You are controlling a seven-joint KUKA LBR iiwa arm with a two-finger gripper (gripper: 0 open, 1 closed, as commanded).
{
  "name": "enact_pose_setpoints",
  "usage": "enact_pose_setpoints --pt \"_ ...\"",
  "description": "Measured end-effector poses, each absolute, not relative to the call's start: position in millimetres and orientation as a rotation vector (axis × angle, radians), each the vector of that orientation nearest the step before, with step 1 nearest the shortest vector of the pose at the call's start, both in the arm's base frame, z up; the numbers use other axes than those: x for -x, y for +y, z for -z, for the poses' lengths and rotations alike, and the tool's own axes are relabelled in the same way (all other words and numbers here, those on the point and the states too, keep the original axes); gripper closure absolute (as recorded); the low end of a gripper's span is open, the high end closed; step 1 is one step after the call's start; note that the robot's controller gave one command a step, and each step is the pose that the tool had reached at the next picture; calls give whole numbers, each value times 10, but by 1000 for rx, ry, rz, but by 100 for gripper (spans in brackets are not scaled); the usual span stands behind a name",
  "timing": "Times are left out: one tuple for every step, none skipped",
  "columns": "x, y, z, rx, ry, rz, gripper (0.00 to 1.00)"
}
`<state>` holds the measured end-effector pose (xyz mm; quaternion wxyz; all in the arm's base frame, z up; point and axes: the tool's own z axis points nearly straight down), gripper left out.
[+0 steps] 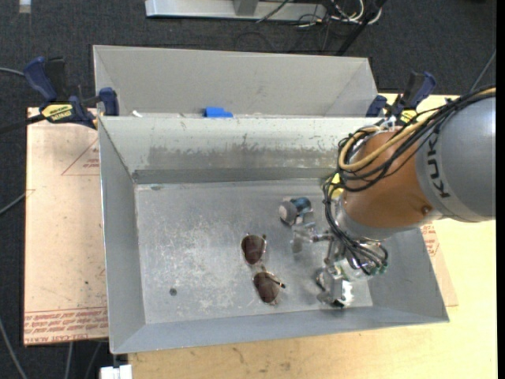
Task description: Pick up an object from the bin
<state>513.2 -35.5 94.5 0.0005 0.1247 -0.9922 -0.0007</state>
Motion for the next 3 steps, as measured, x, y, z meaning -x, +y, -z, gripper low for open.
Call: enact_pose_setpoints --pt "-5273 -117 -788 -486 -3106 0 0" --pt "-5357 285 -726 -572 -3091 0 0" --pt "-5378 706 -710 -711 -3064 1 0"
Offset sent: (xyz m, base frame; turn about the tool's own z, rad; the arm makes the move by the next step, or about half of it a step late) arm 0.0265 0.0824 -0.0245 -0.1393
